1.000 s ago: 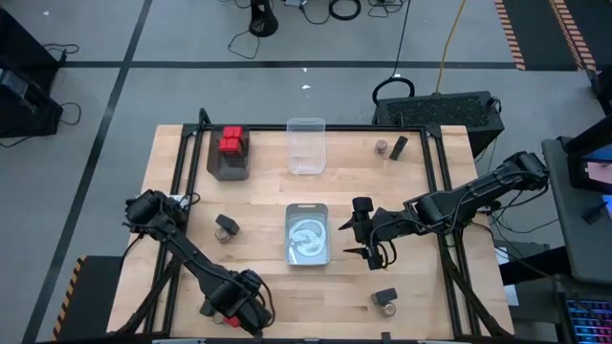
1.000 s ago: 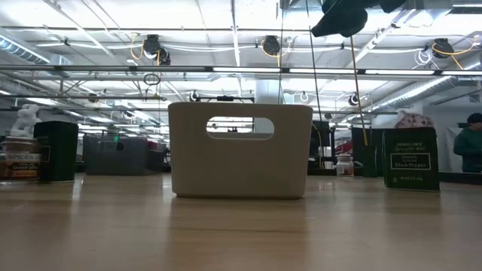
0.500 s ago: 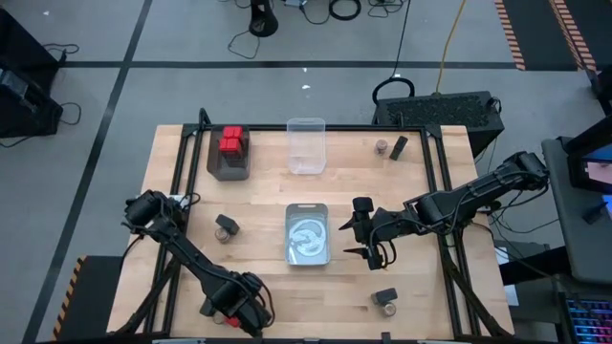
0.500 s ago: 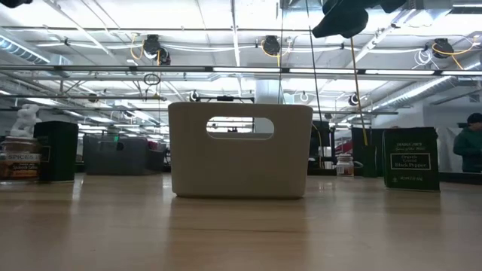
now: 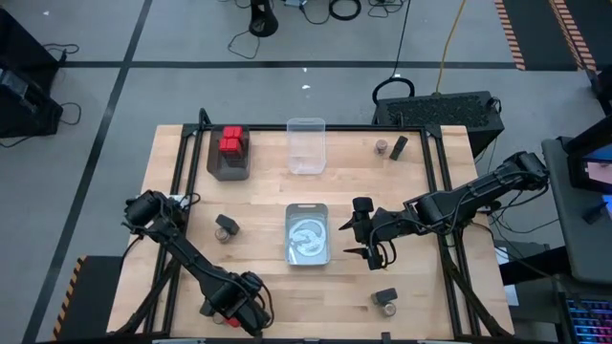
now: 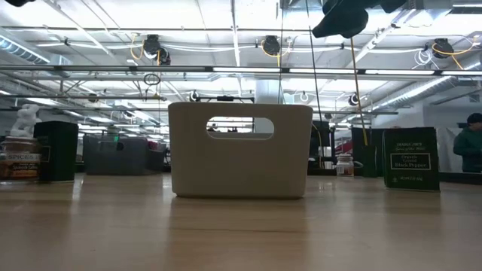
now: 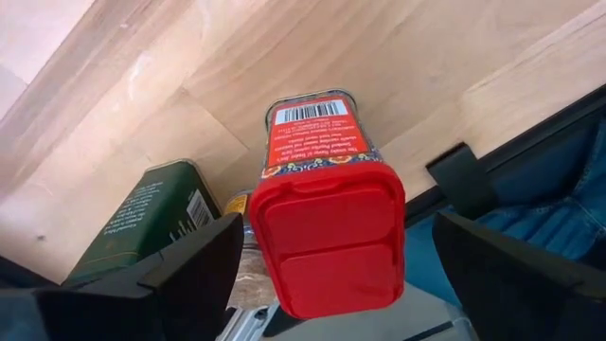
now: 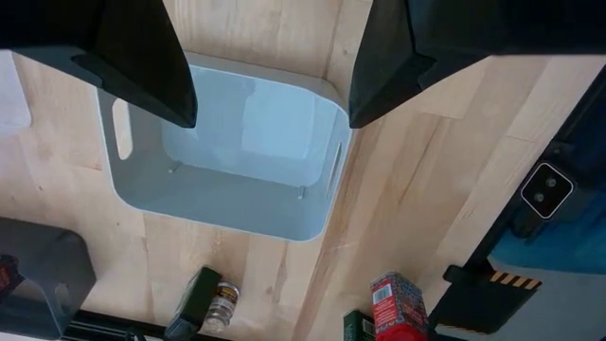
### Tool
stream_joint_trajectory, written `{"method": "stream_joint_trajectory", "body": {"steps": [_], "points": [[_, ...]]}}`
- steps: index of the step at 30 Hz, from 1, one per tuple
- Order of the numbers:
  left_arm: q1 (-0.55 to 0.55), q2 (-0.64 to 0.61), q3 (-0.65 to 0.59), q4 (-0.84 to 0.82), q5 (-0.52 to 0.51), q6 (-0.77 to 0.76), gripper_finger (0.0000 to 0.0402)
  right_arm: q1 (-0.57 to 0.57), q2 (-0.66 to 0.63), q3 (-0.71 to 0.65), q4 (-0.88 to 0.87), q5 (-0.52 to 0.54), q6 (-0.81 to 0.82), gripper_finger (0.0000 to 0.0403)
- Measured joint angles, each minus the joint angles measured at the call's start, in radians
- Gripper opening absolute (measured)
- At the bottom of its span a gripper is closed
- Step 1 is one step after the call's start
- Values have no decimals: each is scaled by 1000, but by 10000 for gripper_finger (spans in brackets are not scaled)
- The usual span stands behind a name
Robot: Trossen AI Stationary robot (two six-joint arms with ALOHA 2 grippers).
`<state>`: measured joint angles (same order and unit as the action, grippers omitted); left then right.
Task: Sort spices by type
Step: Put the red seasoning can into the black transparent bin
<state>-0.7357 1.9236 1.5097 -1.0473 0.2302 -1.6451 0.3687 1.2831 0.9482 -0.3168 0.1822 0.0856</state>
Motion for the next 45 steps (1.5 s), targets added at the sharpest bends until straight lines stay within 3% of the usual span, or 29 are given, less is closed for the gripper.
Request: {"method": "stream_joint_trajectory", "body": {"steps": [22, 33, 45], "points": [[0, 1, 0, 0, 27, -15, 347, 0, 0, 0, 0, 0, 0, 258], [0, 1, 0, 0, 23, -17, 292, 0, 0, 0, 0, 0, 0, 258], [-1, 2, -67, 59, 61, -24, 287, 0, 0, 0, -1, 0, 0, 258]]}}
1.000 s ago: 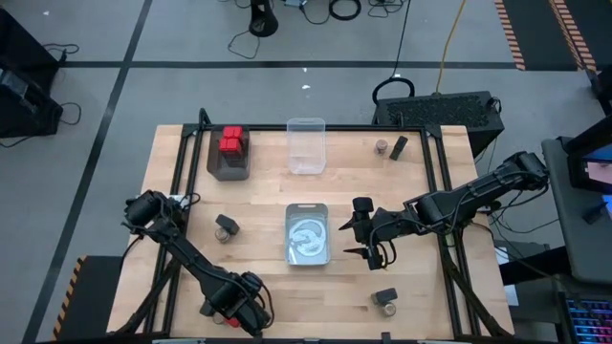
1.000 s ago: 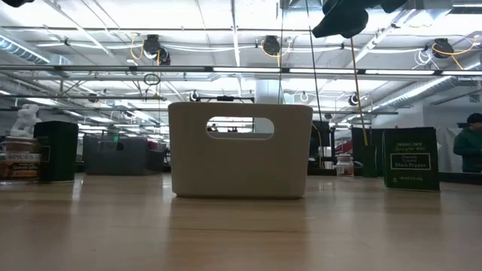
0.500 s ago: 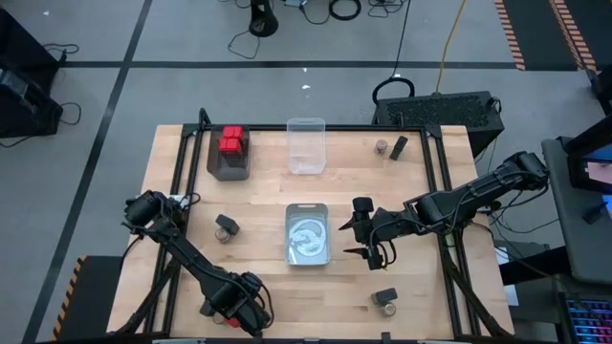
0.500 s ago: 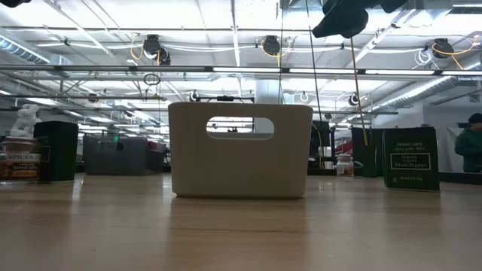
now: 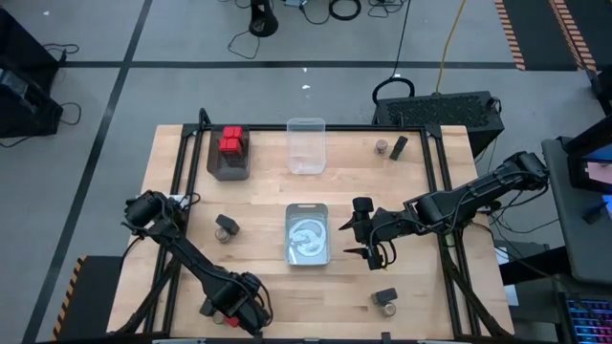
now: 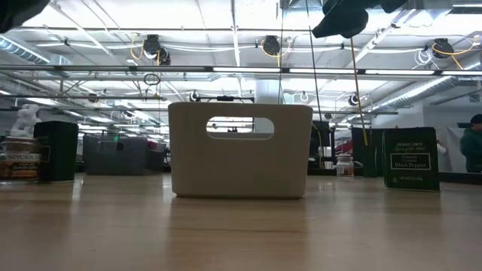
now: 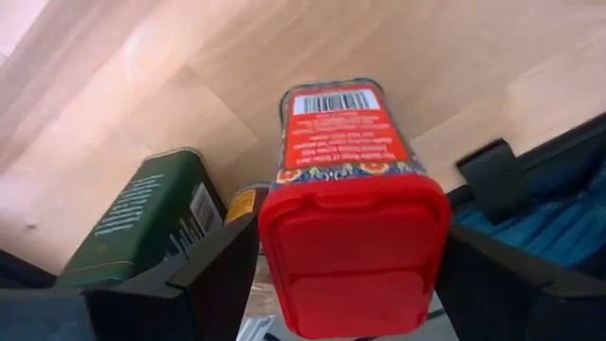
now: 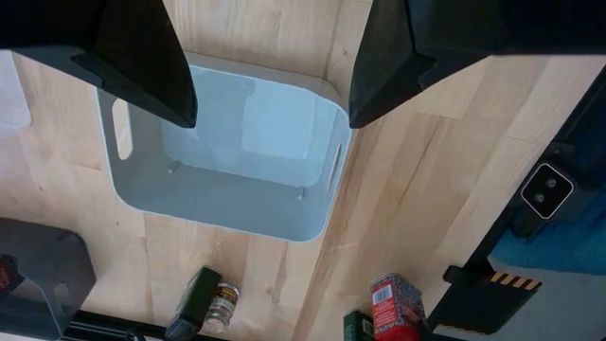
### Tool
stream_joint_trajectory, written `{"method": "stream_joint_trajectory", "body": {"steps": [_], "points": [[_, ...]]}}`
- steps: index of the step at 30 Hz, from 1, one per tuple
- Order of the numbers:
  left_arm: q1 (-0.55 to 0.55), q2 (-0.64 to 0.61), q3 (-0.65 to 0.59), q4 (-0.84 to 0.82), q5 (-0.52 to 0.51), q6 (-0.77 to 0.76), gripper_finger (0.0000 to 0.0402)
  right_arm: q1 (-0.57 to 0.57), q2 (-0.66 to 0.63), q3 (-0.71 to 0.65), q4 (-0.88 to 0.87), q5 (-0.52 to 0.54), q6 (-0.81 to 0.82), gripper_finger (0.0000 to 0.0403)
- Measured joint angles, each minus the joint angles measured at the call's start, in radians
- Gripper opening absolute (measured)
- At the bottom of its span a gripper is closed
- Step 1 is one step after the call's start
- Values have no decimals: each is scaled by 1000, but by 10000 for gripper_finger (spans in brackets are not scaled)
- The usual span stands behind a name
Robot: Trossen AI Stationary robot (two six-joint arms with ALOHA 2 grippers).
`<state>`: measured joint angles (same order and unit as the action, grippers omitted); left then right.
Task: Sort spices by type
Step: Put the red seasoning can into the black transparent bin
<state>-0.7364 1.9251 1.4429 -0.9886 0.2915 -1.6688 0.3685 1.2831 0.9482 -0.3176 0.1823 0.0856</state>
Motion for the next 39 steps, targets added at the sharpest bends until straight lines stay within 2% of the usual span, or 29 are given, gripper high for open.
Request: {"method": "stream_joint_trajectory", "body": {"steps": [29, 39], "points": [[2, 0, 0, 64, 10, 26, 286, 0, 0, 0, 0, 0, 0, 258], [2, 0, 1, 62, 6, 27, 235, 0, 0, 0, 0, 0, 7, 258]]}}
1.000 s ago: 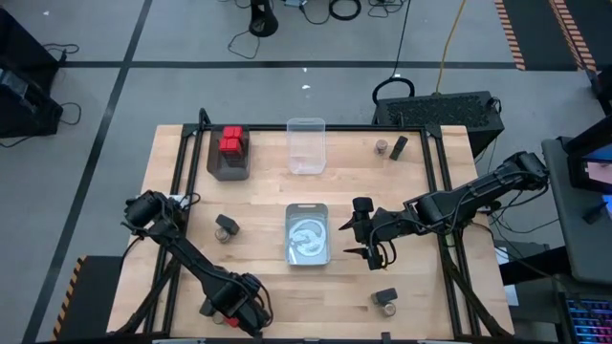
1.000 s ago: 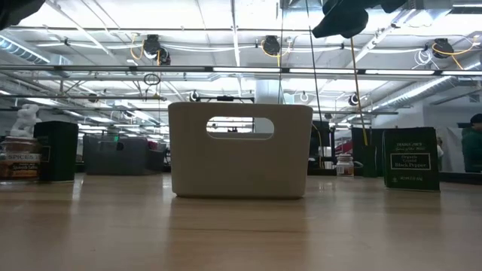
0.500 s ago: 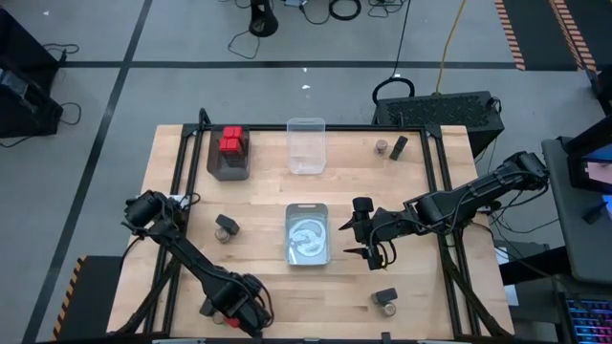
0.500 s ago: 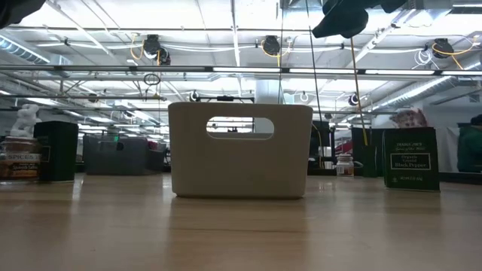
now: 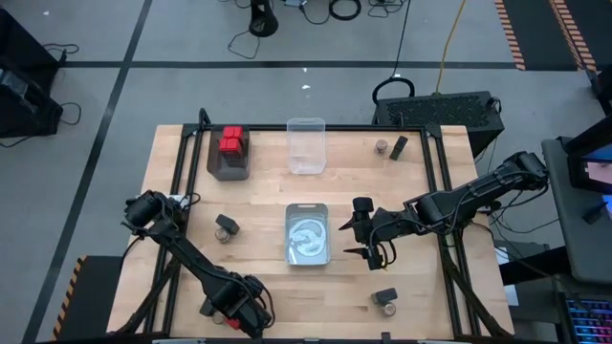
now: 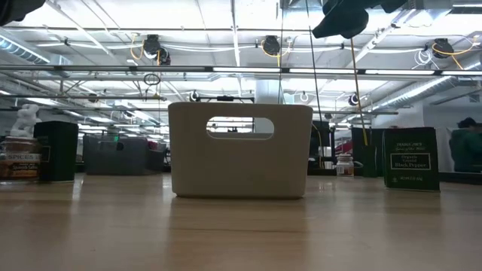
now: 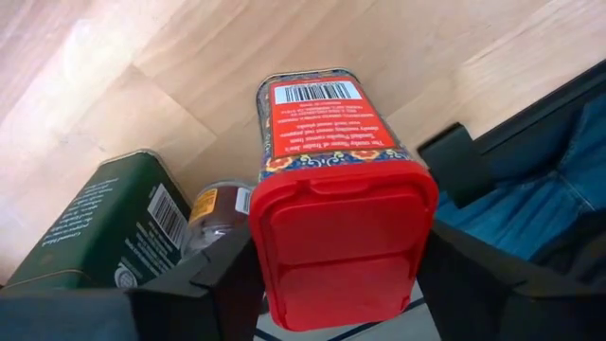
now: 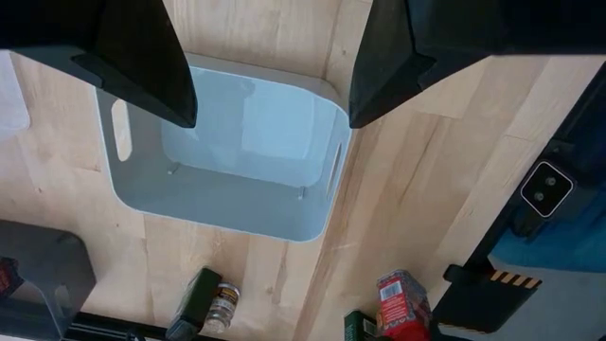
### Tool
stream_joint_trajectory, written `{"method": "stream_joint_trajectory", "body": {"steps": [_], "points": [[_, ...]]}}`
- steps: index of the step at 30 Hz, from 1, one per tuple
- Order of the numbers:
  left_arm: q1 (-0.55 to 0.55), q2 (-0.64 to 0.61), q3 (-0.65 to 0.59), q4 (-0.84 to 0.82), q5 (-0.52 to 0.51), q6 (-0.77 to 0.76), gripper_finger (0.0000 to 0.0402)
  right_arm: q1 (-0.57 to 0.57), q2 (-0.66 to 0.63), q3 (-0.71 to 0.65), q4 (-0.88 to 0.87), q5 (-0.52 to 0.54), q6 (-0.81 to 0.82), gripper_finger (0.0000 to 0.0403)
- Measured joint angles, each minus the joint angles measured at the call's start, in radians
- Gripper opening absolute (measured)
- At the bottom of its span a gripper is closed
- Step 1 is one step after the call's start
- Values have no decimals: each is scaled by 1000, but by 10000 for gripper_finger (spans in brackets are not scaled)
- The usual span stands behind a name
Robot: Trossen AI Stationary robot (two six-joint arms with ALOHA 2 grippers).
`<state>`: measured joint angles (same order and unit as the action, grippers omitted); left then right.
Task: Sort spices by type
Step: Put the red seasoning can into the black transparent bin
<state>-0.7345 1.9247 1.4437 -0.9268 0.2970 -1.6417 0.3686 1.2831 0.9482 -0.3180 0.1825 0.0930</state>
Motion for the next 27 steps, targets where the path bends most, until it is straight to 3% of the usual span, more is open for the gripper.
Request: {"method": "stream_joint_trajectory", "body": {"steps": [15, 27], "points": [[43, -14, 1, -38, -48, 152, 230, 0, 0, 0, 0, 0, 0, 258], [190, -160, 1, -161, -123, 356, 229, 0, 0, 0, 0, 0, 0, 258]]}}
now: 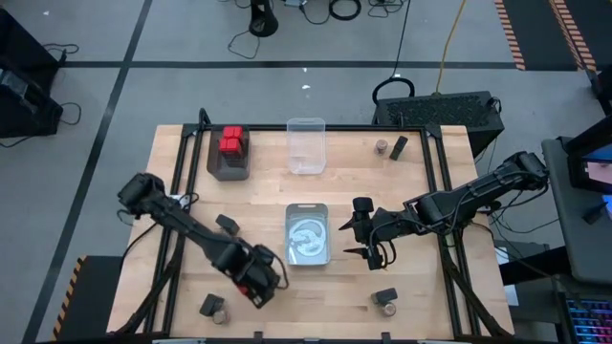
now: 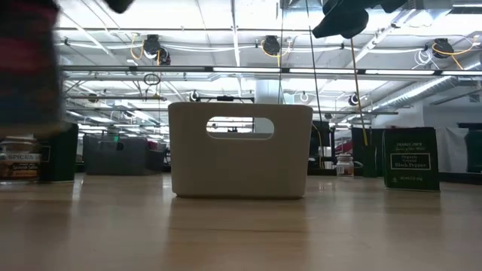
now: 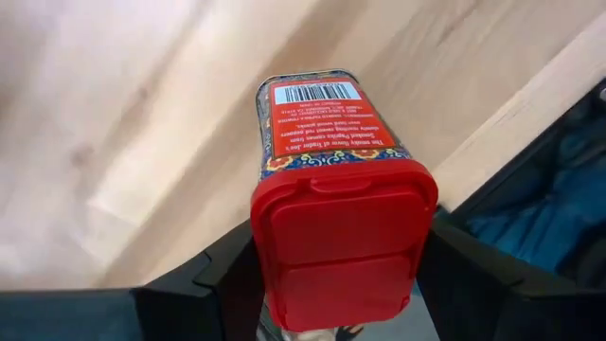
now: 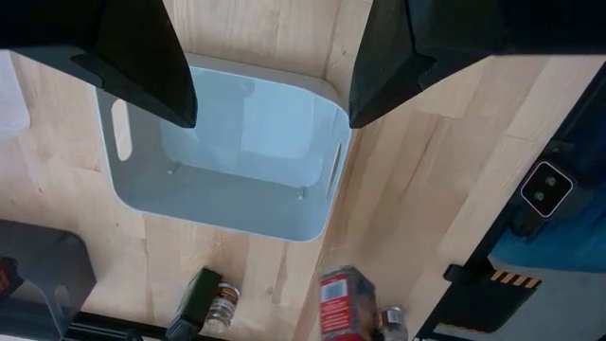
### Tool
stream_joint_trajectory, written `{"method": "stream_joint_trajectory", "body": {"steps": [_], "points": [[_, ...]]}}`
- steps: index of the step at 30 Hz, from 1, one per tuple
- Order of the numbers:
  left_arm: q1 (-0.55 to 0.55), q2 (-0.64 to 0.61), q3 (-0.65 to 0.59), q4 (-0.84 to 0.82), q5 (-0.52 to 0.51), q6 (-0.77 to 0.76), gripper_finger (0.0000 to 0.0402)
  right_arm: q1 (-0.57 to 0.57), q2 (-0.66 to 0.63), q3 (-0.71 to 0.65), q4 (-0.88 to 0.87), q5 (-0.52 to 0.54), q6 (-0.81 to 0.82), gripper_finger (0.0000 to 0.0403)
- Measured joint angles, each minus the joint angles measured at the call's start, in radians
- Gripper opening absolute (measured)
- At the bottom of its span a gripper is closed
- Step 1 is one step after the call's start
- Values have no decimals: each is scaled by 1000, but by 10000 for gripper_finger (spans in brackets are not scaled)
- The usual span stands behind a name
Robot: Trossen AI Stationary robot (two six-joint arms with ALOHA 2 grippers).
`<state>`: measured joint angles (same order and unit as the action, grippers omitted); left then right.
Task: Sort spices by type
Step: Put the red seasoning can into the black transparent bin
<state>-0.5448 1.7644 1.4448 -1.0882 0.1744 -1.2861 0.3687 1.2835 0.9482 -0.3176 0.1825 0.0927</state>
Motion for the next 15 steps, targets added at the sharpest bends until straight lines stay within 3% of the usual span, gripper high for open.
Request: {"method": "stream_joint_trajectory", "body": {"steps": [15], "points": [[310, -270, 0, -237, -56, 343, 229, 0, 0, 0, 0, 0, -5, 258]]}}
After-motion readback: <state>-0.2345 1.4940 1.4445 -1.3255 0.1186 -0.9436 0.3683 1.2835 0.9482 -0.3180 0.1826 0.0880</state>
